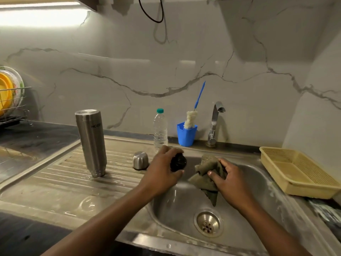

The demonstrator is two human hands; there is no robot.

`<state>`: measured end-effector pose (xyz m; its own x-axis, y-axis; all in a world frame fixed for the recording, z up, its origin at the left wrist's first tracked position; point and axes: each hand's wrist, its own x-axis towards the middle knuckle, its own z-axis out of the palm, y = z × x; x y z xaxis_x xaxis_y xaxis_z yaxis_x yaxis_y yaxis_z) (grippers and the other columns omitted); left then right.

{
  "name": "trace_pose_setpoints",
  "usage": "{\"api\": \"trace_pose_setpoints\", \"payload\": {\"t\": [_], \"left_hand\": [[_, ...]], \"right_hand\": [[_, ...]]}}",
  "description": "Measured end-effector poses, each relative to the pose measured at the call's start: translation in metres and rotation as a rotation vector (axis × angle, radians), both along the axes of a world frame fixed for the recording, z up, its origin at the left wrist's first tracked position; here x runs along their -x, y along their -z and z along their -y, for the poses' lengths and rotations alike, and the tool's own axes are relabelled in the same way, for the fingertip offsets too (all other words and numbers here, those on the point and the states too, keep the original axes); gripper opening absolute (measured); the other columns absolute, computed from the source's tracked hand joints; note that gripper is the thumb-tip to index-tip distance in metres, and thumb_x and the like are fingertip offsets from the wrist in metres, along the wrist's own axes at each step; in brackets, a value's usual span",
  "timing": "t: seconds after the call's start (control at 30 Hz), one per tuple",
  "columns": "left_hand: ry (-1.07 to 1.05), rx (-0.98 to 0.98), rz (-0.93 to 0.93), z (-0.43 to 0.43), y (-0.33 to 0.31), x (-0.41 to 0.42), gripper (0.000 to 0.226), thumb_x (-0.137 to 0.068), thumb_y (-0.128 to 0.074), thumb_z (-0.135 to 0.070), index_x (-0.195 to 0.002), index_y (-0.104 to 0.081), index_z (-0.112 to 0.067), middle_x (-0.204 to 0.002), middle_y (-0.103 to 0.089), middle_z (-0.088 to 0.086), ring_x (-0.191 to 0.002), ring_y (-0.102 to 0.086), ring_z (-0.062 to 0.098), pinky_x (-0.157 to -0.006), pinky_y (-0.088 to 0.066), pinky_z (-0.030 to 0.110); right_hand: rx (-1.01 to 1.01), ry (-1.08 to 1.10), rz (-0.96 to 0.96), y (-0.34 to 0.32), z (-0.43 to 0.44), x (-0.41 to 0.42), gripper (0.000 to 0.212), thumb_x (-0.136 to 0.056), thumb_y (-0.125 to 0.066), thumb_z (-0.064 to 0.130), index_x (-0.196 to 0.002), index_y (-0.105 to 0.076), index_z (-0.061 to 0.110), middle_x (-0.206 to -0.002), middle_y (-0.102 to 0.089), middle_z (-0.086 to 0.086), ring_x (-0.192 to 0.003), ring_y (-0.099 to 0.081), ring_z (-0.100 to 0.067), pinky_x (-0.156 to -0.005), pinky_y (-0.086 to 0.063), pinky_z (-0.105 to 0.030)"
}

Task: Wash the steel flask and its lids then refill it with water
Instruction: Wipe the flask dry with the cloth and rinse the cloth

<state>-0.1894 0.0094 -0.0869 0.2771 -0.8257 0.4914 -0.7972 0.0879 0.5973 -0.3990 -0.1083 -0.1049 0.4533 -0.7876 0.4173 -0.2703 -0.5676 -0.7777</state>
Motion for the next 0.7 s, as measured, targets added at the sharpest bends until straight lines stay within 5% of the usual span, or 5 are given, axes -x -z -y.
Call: {"api": "trace_pose_setpoints", "payload": {"t": [0.13,0.3,0.43,0.57,0.7], "left_hand": [[0.071,-0.002,0.018,0.023,0.002,0.042,0.07,-0.083,-0.085,-0.028,-0.144,-0.051,-0.032,-0.13,-0.06,-0.014,-0.114,-0.056,-0.001,-0.104,-0.05,0.022],[0.146,0.059,-0.184,0.037,0.021,0.057,0.057,-0.08,-0.086,-0.012,-0.118,-0.048,-0.032,-0.11,-0.071,-0.013,-0.106,-0.07,-0.002,-0.09,-0.061,0.025],[0.165,0.102,-0.214,0.04,0.022,0.053,0.064,-0.081,-0.085,-0.012,-0.123,-0.043,-0.036,-0.111,-0.071,-0.015,-0.106,-0.069,-0.004,-0.089,-0.059,0.019],[0.18,0.116,-0.188,0.039,0.022,0.047,0.058,-0.081,-0.083,-0.009,-0.119,-0.044,-0.032,-0.107,-0.07,-0.016,-0.104,-0.068,-0.002,-0.085,-0.06,0.022],[0.091,0.165,-0.229,0.039,0.018,0.042,0.051,-0.077,-0.086,-0.013,-0.112,-0.052,-0.029,-0.098,-0.07,-0.017,-0.098,-0.066,-0.005,-0.078,-0.054,0.013]], "right_hand": [[-0.018,-0.013,0.111,-0.004,-0.001,0.002,0.025,-0.099,-0.066,0.013,-0.116,-0.071,0.031,-0.102,-0.075,0.014,-0.098,-0.069,0.0,-0.08,-0.055,-0.016],[-0.111,-0.144,0.114,-0.001,-0.006,0.002,0.03,-0.106,-0.052,0.045,-0.121,-0.076,0.034,-0.097,-0.079,0.004,-0.09,-0.074,-0.01,-0.075,-0.059,-0.026],[-0.175,-0.098,0.173,0.001,0.003,0.001,0.026,-0.1,-0.066,0.032,-0.124,-0.076,0.03,-0.108,-0.079,0.015,-0.103,-0.073,0.0,-0.081,-0.057,-0.017],[-0.349,-0.168,0.185,0.003,0.01,0.004,0.032,-0.096,-0.072,0.029,-0.128,-0.074,0.028,-0.116,-0.078,0.01,-0.111,-0.072,-0.007,-0.092,-0.059,-0.029],[-0.28,-0.09,0.199,0.004,0.01,0.006,0.022,-0.093,-0.075,0.013,-0.112,-0.08,0.023,-0.101,-0.081,0.006,-0.098,-0.076,-0.011,-0.079,-0.06,-0.026]]}}
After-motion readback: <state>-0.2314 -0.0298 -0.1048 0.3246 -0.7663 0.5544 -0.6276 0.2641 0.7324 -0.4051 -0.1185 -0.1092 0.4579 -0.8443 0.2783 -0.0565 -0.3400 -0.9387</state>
